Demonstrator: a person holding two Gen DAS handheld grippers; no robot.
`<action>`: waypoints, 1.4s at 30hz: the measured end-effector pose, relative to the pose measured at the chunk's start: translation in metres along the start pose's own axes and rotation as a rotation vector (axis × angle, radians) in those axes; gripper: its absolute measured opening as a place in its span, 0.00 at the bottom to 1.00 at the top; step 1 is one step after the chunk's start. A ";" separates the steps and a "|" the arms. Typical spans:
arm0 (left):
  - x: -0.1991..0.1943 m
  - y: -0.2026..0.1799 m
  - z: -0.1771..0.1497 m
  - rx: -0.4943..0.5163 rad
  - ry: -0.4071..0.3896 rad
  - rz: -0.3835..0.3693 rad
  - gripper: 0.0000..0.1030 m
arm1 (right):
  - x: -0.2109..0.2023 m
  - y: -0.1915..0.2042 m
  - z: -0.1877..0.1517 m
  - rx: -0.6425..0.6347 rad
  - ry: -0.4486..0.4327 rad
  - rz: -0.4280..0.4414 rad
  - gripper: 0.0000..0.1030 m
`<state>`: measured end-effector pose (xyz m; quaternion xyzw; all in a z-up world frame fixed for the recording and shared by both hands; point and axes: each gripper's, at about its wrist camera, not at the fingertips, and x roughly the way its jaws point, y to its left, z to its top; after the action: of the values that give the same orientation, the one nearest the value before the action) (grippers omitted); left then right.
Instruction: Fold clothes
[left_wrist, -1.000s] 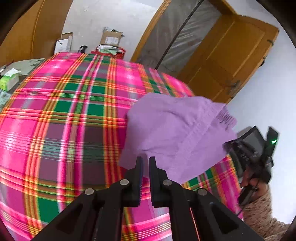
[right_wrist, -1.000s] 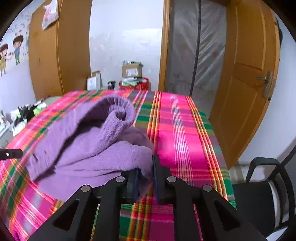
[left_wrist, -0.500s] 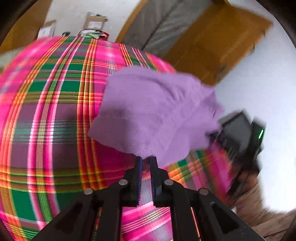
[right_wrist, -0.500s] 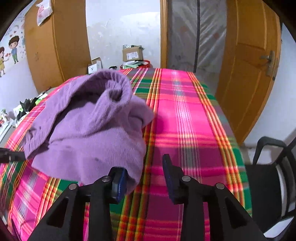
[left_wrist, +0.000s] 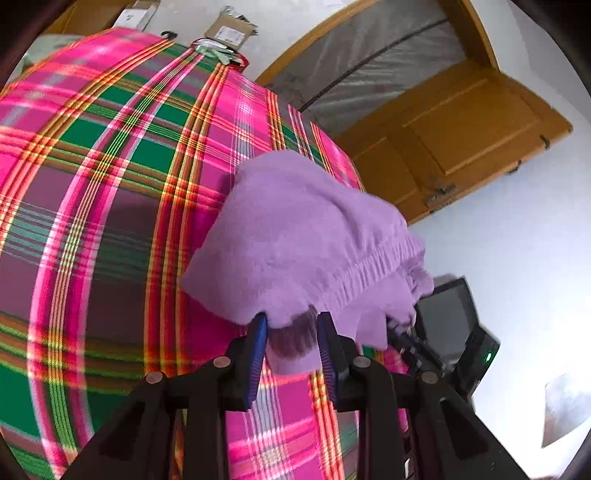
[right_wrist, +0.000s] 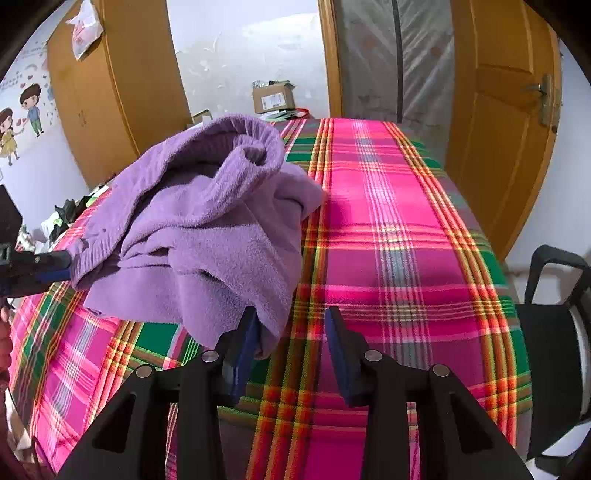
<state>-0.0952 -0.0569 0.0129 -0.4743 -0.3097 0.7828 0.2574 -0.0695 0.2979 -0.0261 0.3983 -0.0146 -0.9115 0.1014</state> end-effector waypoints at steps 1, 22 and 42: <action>0.002 0.002 0.002 -0.023 -0.005 -0.009 0.27 | 0.001 0.000 0.000 0.001 0.004 0.003 0.38; -0.057 0.001 0.028 -0.099 -0.259 -0.131 0.09 | 0.015 0.012 0.024 0.011 -0.047 -0.074 0.11; -0.128 0.040 0.015 -0.155 -0.410 -0.124 0.09 | -0.061 0.044 0.086 -0.127 -0.295 -0.132 0.10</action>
<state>-0.0598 -0.1767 0.0642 -0.3037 -0.4434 0.8194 0.1995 -0.0839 0.2617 0.0811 0.2533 0.0546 -0.9638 0.0629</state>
